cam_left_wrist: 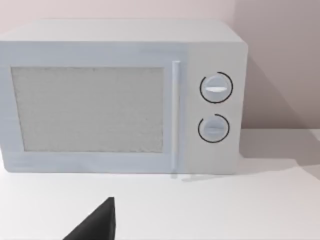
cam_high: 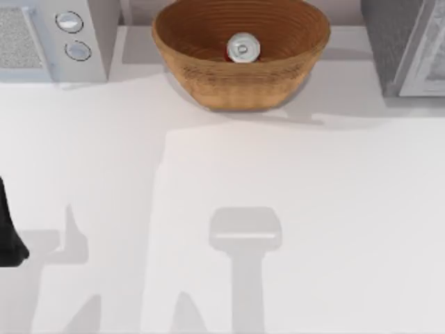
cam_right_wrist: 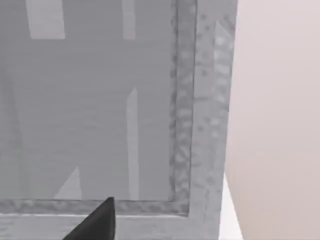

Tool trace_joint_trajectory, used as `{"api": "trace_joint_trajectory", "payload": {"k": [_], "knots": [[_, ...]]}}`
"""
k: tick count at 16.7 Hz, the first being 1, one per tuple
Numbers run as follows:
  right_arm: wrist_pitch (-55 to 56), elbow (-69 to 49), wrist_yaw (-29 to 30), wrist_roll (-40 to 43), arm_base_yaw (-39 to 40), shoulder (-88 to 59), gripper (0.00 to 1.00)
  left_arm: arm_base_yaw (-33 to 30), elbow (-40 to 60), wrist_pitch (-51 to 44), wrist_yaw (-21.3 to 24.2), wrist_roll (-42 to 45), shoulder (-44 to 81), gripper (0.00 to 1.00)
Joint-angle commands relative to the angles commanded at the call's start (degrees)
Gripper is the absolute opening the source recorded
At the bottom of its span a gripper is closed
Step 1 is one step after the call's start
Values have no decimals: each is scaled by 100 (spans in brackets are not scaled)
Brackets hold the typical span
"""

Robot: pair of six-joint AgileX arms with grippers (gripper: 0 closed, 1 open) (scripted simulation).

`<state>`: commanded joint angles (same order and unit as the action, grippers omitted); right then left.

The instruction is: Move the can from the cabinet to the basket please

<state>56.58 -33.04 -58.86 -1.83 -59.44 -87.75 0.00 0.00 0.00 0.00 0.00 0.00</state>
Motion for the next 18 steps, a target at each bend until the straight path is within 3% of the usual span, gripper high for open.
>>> {"api": "trace_joint_trajectory", "payload": {"k": [12,18], "knots": [[-6199,-5179,-87,13,-102,744,100,0,0,0,0,0,0,100],[-7779,-6630,-40,-2,-28,1090,100,0,0,0,0,0,0,100]]}}
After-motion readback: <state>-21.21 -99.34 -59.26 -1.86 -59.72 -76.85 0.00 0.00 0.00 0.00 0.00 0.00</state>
